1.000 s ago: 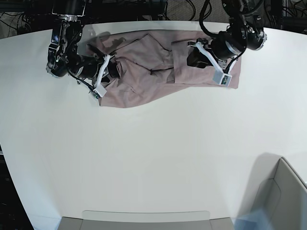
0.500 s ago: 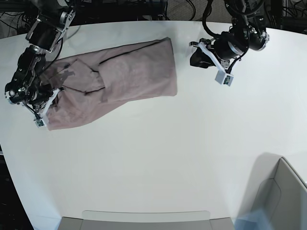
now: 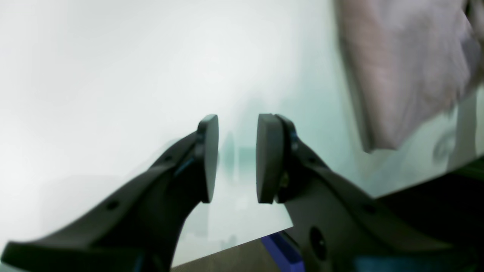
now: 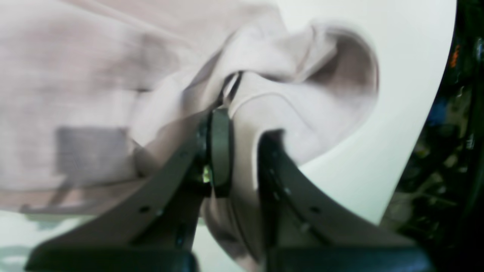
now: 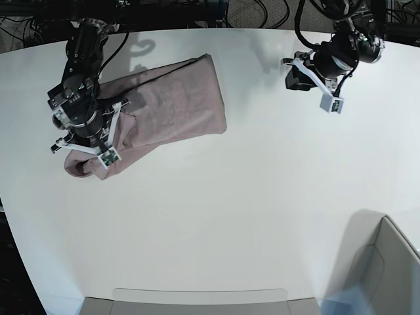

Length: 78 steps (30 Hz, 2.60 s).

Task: Fold the T-shirt properly
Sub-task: 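Grasp the other strip end with the right gripper and fold it inward, then grasp the bundled shirt with both grippers and flatten it into a square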

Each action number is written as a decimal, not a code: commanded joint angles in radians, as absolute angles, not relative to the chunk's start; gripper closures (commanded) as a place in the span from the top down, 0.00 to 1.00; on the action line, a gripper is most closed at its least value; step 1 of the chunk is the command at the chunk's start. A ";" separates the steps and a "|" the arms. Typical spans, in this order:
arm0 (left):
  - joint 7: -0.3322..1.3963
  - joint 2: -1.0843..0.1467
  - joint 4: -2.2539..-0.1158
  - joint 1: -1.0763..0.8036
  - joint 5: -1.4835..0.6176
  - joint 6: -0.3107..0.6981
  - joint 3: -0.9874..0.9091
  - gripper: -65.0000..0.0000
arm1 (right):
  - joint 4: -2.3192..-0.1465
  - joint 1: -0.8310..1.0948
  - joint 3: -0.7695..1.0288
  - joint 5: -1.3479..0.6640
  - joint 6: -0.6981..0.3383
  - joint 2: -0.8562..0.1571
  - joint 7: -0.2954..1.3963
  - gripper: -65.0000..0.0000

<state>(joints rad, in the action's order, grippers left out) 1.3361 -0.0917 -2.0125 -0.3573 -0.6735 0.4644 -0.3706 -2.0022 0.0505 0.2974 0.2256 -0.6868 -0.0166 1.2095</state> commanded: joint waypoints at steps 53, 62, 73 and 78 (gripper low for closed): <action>1.319 -0.113 -2.032 -0.349 -0.748 0.467 -0.297 0.05 | -2.051 0.036 -0.292 0.633 -0.698 0.013 1.101 0.00; 1.193 -0.151 -2.032 -0.294 -0.908 0.467 0.061 0.00 | -1.991 0.001 0.074 0.352 -0.698 -0.142 1.107 0.00; 1.199 -0.183 -1.972 -0.193 -0.812 0.467 0.260 0.00 | -1.799 0.054 0.108 0.223 -0.698 -0.219 1.099 0.00; 1.204 -0.182 -1.893 -0.102 -0.710 0.467 0.395 0.00 | -1.788 0.059 0.107 0.223 -0.698 -0.213 1.098 0.00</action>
<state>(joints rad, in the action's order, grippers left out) 1.2282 -0.1856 -1.8763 -0.1200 -0.6979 0.4629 0.3920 -1.7725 0.0772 0.1036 0.2195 -0.6868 -0.2050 1.1057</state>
